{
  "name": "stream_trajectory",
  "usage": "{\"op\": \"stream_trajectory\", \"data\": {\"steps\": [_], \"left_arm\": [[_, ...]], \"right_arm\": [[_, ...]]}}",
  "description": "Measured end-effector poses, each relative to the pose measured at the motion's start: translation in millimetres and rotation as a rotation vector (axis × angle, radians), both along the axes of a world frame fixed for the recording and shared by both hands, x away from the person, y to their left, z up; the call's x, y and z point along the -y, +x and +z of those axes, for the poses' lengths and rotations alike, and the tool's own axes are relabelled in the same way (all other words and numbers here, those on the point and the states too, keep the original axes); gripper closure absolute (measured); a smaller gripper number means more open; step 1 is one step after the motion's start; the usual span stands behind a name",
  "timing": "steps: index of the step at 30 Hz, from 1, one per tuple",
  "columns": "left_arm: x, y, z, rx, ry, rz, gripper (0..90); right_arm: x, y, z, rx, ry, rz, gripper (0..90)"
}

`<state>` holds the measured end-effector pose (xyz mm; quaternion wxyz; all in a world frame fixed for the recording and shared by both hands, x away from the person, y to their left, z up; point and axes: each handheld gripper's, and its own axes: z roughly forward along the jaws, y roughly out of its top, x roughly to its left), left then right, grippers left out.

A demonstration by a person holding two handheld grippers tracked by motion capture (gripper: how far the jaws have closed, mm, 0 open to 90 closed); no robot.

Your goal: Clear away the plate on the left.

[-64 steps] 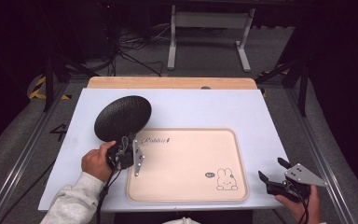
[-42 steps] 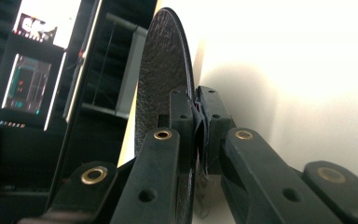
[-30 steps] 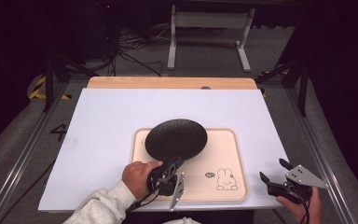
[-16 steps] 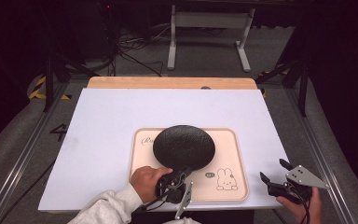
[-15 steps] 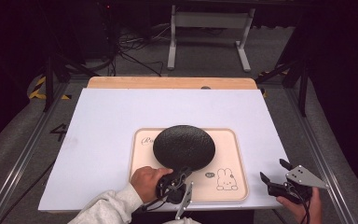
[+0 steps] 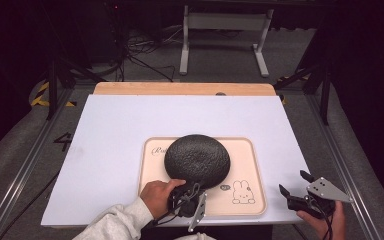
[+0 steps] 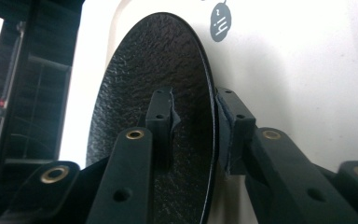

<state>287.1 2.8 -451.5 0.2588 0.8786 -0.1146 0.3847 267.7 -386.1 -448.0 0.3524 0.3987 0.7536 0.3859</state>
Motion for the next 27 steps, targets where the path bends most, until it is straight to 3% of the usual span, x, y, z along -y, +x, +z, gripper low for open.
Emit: {"op": "stream_trajectory", "data": {"steps": [3,5,7,12,20,24,25,27], "left_arm": [[2.0,4.0,-3.6,-0.054,-0.001,0.037,52.4],[0.5,5.8,-0.9,-0.089,-0.038,0.039,48.1],[-0.1,6.9,0.8,-0.110,-0.044,0.040,47.0],[-3.3,7.3,5.9,-0.132,-0.104,0.037,37.0],[-7.6,10.6,11.3,-0.165,-0.135,0.050,27.2],[-12.4,13.2,17.6,-0.169,-0.175,0.067,25.3],[-14.9,15.0,19.0,-0.190,-0.229,0.082,24.5],[-18.5,17.2,21.6,-0.189,-0.239,0.097,23.6]], "right_arm": [[-0.3,-0.2,0.2,0.001,0.003,0.002,15.1],[-0.5,-0.2,0.3,0.001,0.003,0.003,15.1],[-0.6,-0.3,0.4,0.002,0.002,0.004,15.1],[-0.7,-0.1,0.3,0.001,-0.001,0.006,15.1],[-0.7,-0.2,0.4,0.002,0.000,0.006,15.0],[-0.5,0.0,0.2,0.001,-0.001,0.006,15.1],[-0.7,-0.2,0.3,0.001,-0.001,0.006,15.0],[-0.5,-0.1,0.2,0.001,-0.001,0.006,15.1]]}}
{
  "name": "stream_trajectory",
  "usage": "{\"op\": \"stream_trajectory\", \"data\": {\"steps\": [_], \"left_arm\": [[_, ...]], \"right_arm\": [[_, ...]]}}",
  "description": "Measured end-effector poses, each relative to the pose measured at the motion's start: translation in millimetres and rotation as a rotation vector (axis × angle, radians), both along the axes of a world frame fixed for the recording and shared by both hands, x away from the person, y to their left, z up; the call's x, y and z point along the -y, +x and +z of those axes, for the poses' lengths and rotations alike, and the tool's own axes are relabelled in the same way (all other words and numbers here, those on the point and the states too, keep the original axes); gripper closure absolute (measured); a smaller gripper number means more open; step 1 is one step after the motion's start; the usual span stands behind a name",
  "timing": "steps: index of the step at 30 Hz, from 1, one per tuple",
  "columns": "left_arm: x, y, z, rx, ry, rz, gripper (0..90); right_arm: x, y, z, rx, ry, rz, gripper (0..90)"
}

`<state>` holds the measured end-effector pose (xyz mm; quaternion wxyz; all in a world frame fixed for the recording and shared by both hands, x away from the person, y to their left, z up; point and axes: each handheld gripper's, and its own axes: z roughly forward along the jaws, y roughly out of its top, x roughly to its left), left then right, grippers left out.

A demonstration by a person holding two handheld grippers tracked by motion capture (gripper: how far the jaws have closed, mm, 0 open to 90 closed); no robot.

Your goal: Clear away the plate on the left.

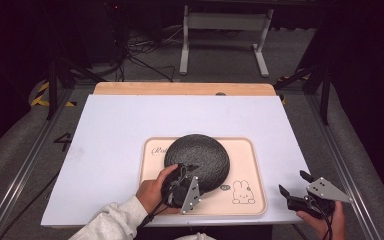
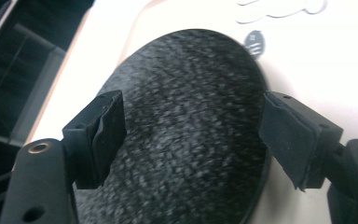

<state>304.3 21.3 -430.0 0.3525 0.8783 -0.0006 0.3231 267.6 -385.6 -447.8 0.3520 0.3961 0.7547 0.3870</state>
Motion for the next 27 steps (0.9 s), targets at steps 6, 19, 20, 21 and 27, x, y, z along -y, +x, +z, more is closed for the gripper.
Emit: {"op": "stream_trajectory", "data": {"steps": [6,19,20,21,27], "left_arm": [[-9.8,7.6,6.0,0.005,-0.012,0.034,21.8],[-35.6,27.9,12.3,-0.031,-0.008,0.107,16.7],[-37.8,29.4,12.9,-0.021,-0.008,0.109,16.2],[-39.9,31.0,13.2,-0.023,-0.009,0.113,16.0],[-53.1,38.3,13.3,-0.048,-0.009,0.155,14.2]], "right_arm": [[-0.4,-0.1,-0.1,-0.002,0.000,-0.001,15.0],[-0.2,0.0,-0.2,-0.001,-0.001,-0.001,15.0],[-0.2,0.0,-0.2,-0.001,-0.001,-0.001,15.0],[0.0,0.1,-0.2,-0.001,0.000,-0.002,15.0],[-0.2,0.2,-0.4,-0.002,0.000,-0.001,15.0]]}}
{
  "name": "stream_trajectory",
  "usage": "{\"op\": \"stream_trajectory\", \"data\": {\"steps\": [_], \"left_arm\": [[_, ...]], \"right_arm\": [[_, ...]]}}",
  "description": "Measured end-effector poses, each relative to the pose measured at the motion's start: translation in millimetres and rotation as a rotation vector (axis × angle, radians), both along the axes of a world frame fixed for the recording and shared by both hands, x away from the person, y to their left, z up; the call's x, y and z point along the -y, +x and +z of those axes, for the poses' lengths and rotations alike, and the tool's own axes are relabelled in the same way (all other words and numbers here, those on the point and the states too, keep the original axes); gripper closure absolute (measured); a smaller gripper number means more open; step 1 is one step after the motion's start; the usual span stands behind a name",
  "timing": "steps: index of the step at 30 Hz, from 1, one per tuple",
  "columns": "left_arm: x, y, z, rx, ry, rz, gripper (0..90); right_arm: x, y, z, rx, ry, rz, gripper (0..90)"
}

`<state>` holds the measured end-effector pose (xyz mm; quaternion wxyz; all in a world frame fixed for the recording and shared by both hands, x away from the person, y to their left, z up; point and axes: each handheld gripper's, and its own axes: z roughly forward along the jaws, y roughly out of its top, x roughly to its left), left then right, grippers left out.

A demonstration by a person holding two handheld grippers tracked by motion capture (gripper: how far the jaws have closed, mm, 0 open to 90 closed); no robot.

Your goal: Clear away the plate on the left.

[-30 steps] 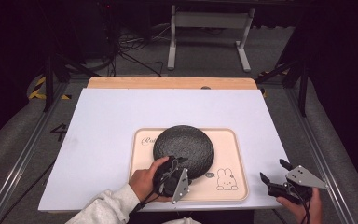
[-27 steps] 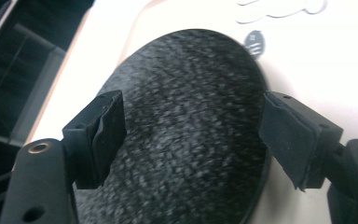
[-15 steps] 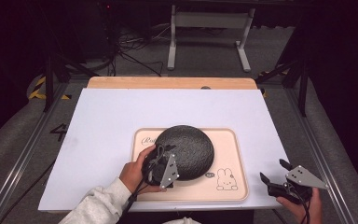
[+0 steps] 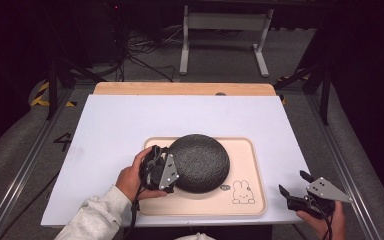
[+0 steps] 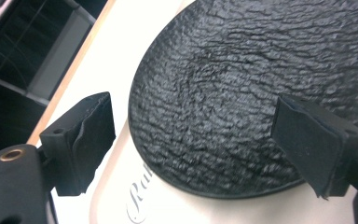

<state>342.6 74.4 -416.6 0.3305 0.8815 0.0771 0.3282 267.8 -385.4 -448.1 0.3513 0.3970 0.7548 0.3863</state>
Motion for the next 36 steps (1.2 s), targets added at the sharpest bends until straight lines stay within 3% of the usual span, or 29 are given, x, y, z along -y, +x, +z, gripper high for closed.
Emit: {"op": "stream_trajectory", "data": {"steps": [9,21,36], "left_arm": [[-22.9,10.4,-1.1,-0.025,0.001,0.066,13.3],[-60.2,23.5,-4.2,-0.084,-0.039,0.141,13.1],[-97.9,30.2,-8.4,-0.118,-0.075,0.218,13.0]], "right_arm": [[0.2,-0.2,-0.1,-0.003,0.002,-0.004,14.9],[0.2,-0.6,0.0,-0.002,0.000,-0.006,14.9],[0.1,-0.9,-0.1,-0.002,-0.003,-0.008,14.9]]}}
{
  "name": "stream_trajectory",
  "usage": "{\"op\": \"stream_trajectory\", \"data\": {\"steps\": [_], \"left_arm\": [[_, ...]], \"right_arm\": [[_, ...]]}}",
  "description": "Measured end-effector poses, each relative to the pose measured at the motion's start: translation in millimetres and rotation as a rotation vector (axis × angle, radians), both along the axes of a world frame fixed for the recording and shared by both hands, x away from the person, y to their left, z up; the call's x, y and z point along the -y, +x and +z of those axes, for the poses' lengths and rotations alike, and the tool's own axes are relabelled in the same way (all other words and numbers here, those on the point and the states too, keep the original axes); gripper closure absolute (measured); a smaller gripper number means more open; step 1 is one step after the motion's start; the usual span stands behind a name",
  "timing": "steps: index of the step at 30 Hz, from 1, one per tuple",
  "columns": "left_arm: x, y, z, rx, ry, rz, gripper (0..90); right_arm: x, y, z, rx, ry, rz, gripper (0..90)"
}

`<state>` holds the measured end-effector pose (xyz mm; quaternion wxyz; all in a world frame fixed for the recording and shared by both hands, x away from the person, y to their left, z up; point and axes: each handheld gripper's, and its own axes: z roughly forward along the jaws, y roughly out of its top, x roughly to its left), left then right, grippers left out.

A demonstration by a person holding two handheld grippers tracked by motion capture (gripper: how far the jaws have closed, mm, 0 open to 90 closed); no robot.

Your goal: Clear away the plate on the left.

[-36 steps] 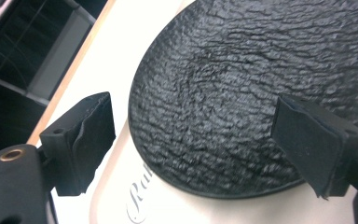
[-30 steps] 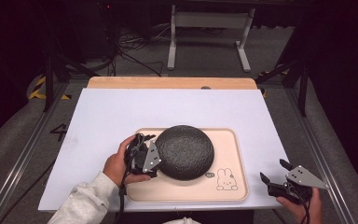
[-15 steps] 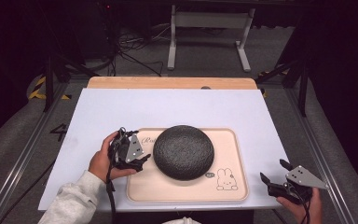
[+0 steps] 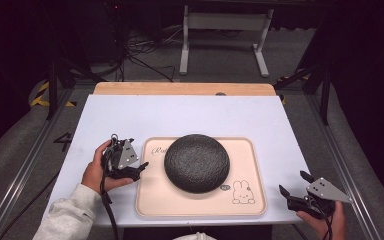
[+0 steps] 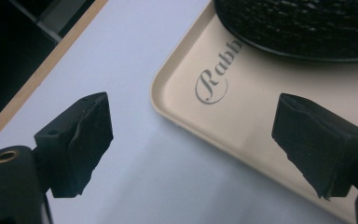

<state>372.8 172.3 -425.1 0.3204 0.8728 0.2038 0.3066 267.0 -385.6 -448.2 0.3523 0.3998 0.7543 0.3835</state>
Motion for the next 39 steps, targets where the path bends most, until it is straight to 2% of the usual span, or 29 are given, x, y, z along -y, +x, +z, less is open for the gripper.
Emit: {"op": "stream_trajectory", "data": {"steps": [8,20,30,39], "left_arm": [[-17.6,-0.1,-2.1,-0.013,-0.020,0.029,12.9],[-44.8,-4.3,-9.1,-0.056,-0.052,0.064,12.7],[-58.2,-9.9,-17.4,-0.094,-0.068,0.077,12.6],[-71.9,-17.8,-28.2,-0.132,-0.109,0.099,12.5]], "right_arm": [[0.2,-0.1,0.0,0.000,0.000,-0.001,14.9],[0.5,0.0,-0.2,0.000,0.001,-0.001,14.9],[0.6,0.0,-0.1,0.002,0.000,0.000,14.9],[0.6,-0.1,0.0,0.002,0.000,0.001,14.9]]}}
